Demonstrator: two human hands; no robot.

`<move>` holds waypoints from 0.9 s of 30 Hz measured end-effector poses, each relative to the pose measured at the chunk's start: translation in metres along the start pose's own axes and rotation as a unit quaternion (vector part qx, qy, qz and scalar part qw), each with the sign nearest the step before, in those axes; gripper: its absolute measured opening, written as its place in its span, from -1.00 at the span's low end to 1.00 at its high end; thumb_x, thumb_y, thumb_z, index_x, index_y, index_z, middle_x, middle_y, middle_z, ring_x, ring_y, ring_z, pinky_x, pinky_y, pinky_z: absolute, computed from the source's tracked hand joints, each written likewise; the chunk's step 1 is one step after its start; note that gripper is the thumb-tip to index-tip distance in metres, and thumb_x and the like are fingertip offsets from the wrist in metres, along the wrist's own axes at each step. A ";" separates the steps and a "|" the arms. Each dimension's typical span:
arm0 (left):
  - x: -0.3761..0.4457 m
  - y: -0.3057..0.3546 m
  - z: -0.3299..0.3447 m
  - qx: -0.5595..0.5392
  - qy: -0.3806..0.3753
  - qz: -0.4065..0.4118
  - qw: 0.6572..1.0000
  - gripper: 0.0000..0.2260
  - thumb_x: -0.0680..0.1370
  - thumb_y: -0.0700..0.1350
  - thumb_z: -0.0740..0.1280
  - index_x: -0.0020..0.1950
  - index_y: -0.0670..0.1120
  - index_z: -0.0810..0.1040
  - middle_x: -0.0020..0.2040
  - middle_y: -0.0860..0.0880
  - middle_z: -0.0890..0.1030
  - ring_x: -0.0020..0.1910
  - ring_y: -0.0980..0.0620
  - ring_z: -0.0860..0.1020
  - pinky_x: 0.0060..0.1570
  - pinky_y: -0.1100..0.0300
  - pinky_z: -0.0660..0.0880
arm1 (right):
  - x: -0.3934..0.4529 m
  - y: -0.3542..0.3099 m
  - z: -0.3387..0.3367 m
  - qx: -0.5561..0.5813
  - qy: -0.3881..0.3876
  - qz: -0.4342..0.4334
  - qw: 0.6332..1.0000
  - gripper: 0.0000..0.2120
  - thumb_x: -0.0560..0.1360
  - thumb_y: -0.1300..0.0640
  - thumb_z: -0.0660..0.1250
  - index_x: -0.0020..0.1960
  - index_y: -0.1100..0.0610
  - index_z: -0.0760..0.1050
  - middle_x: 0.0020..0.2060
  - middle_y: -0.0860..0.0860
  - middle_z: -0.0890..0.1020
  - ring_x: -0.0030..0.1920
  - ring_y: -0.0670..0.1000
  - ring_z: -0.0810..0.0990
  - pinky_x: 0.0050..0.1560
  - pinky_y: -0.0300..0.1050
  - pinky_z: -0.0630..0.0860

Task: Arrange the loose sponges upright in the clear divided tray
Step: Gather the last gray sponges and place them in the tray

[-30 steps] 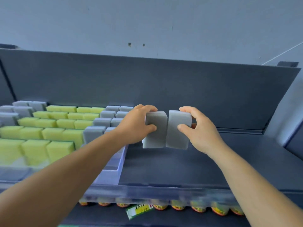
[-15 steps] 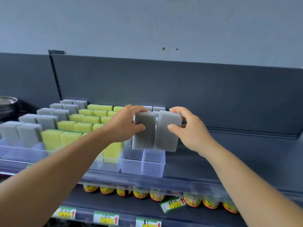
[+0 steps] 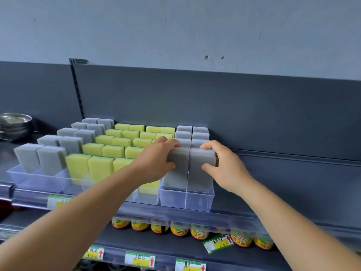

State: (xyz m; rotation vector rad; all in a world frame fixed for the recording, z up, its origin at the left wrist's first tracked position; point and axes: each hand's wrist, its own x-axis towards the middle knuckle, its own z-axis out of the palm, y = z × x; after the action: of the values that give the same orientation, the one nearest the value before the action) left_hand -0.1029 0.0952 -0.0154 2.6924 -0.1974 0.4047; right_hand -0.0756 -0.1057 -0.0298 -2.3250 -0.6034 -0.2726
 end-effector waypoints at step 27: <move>-0.014 0.008 0.035 0.233 -0.004 0.093 0.968 -0.57 0.56 -0.20 0.28 0.41 -0.10 0.28 0.30 -0.03 0.37 0.25 -0.04 0.36 0.13 0.17 0.42 | -0.021 -0.013 0.019 -0.256 -0.025 -0.017 0.966 -0.65 0.58 0.18 0.19 0.36 0.10 0.38 0.30 -0.05 0.43 0.30 0.04 0.33 0.18 0.00 0.45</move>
State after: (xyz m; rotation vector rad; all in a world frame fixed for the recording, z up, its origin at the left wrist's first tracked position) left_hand -0.1090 0.0749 -0.0477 3.1485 -0.4055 0.5539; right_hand -0.0994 -0.0919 -0.0431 -2.8259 -0.6574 -0.4269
